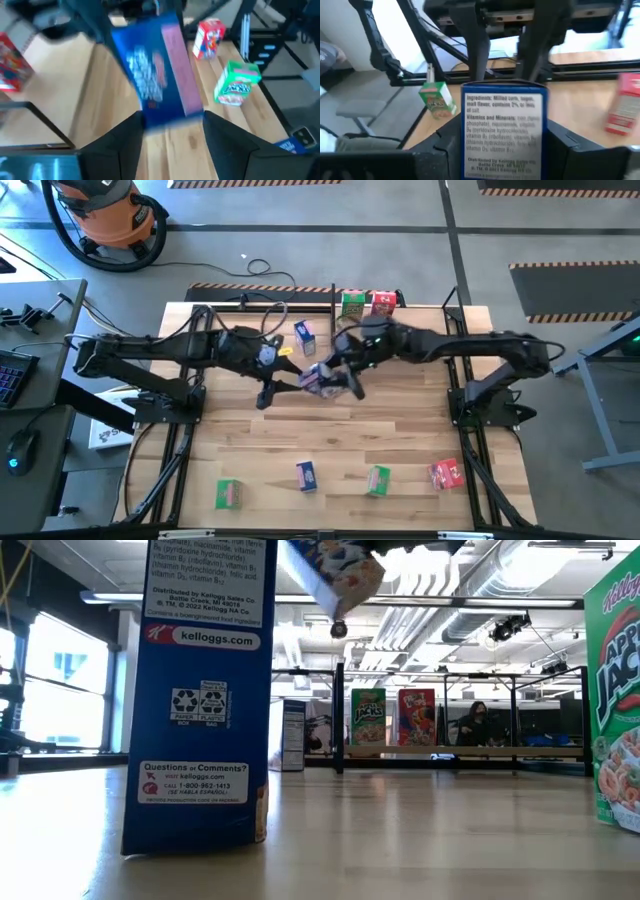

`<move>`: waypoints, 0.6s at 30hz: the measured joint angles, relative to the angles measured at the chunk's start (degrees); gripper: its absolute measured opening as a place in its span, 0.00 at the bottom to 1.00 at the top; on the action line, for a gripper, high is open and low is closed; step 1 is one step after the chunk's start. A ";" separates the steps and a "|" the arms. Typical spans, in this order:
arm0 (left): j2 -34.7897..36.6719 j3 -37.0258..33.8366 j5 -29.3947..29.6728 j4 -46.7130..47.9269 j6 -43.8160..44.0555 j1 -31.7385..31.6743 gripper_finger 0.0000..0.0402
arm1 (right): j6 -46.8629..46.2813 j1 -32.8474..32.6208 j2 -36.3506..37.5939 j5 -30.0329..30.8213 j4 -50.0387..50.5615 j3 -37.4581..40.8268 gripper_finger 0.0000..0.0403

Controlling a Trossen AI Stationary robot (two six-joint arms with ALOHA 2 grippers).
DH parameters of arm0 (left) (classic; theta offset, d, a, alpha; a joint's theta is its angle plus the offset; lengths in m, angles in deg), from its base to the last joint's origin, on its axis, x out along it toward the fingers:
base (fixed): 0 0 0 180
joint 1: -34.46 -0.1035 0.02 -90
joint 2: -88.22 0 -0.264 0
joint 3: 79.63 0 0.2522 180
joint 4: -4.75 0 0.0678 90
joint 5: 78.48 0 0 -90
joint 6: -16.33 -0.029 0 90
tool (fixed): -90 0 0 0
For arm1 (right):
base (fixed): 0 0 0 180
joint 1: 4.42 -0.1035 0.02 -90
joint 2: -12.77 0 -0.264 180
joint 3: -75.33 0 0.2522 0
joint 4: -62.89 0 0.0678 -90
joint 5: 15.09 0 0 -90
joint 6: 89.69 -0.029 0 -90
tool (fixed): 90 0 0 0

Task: Stack cereal on shelf
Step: Put the middle left blue cereal box on the shelf

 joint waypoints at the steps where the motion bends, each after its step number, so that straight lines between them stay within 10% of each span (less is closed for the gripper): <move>1: 1.11 -1.33 -0.04 0.16 0.19 -0.04 0.46 | 1.10 0.50 1.96 0.30 2.47 0.21 0.41; 8: 7.63 -15.25 -1.28 -15.61 3.53 0.00 0.46 | 9.94 2.93 14.72 17.88 21.04 2.13 0.41; 18: 11.97 -33.75 -2.09 -47.41 11.15 -0.04 0.46 | 10.60 12.51 34.19 24.35 7.99 31.48 0.41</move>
